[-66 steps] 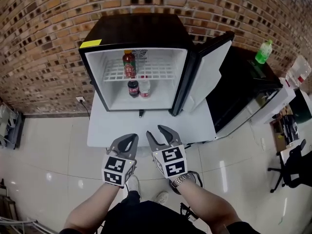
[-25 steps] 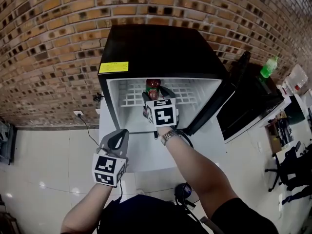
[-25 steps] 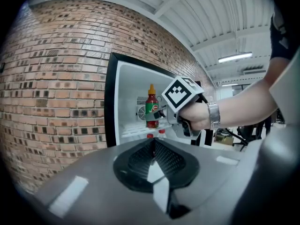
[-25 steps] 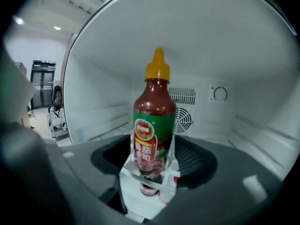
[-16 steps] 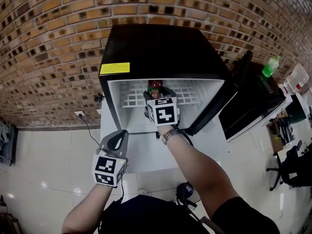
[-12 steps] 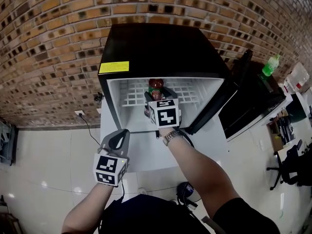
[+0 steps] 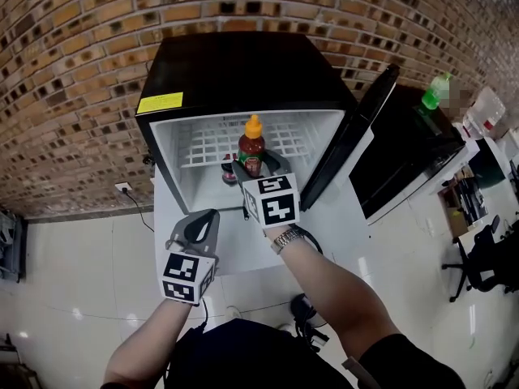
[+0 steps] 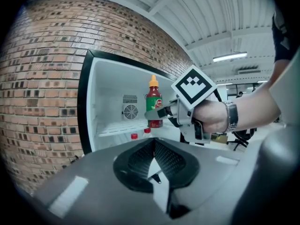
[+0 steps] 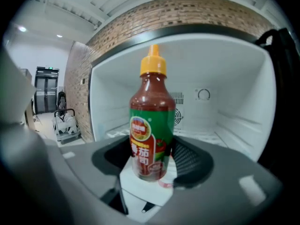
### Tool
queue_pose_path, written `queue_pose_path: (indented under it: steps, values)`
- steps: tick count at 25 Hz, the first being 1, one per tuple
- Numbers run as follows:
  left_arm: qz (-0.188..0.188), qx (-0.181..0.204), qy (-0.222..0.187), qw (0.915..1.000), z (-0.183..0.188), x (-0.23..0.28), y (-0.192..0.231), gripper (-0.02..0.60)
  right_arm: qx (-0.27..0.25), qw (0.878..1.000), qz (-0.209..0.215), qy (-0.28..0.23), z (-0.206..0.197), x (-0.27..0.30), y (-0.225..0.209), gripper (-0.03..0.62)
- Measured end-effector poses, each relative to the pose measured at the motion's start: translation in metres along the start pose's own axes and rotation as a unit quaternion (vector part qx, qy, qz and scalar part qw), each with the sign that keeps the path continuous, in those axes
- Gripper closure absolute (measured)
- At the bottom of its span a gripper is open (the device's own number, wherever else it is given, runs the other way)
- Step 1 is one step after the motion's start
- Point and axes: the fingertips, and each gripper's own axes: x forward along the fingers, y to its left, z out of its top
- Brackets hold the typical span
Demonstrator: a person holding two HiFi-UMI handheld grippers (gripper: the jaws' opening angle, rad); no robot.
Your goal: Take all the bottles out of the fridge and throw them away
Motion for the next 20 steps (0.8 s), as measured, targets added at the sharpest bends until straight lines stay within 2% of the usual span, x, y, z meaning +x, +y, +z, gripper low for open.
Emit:
queue_pose_path:
  steps: [7,20]
  values:
    - [-0.018,0.006,0.002,0.9998,0.004,0.011,-0.052,0.578,0.003,1.000,0.004,-0.004,-0.023,-0.061,-0.015,0.322]
    - [-0.074,0.014,0.019,0.9970,-0.001,0.040,-0.184,0.578,0.022,0.999,-0.016,0.031,-0.108,-0.182,-0.070,0.324]
